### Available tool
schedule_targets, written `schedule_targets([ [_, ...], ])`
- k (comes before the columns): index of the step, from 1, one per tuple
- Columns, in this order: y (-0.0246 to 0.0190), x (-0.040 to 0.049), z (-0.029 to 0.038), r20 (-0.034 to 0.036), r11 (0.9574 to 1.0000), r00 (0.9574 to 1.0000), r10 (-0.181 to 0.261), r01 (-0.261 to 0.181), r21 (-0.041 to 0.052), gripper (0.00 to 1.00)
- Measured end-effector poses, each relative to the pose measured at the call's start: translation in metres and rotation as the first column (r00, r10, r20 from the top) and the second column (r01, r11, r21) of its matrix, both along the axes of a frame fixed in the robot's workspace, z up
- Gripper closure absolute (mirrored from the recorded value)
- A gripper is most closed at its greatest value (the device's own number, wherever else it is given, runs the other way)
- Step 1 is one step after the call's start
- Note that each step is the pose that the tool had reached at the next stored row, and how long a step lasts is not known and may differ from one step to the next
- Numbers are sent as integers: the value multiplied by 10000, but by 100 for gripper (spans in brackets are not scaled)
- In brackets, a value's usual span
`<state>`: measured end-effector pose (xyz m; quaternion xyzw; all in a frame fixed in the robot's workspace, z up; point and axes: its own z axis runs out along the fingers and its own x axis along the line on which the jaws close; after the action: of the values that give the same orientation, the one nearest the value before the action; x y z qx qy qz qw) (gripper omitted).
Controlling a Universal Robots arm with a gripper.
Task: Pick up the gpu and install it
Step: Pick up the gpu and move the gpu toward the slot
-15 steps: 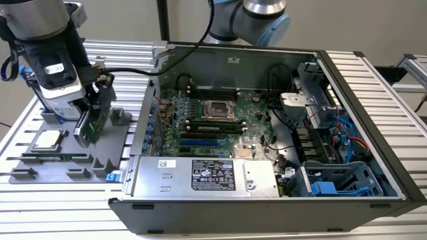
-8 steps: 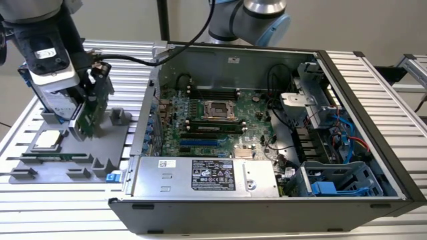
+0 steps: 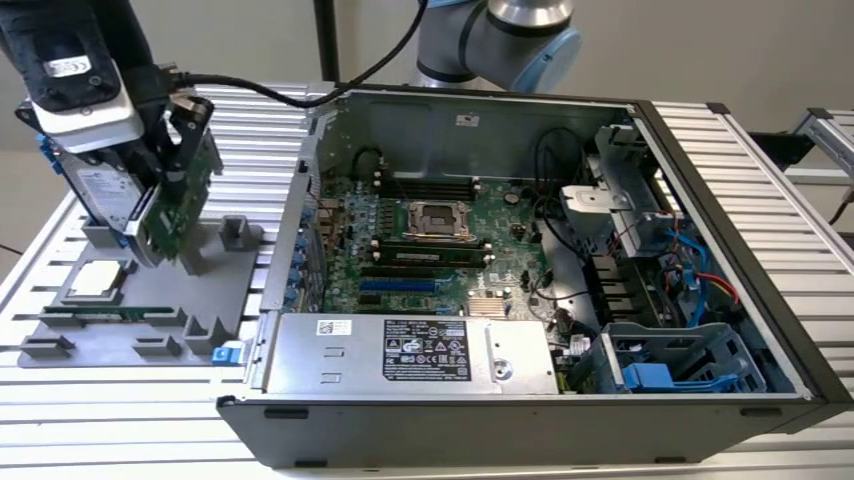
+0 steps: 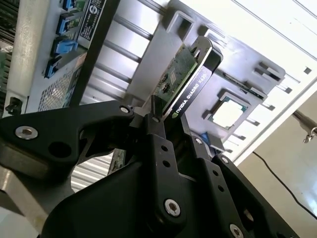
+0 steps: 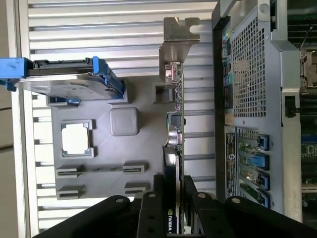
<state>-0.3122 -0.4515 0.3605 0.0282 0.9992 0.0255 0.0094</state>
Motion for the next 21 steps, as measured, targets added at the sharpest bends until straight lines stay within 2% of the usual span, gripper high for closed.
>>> schedule_targets([
  [2,0,0,62,-1,10000,10000,1,-1,0,100],
  [3,0,0,126,0,10000,10000,0,0,0,100],
  [21,0,0,742,0,10000,10000,0,0,0,100],
])
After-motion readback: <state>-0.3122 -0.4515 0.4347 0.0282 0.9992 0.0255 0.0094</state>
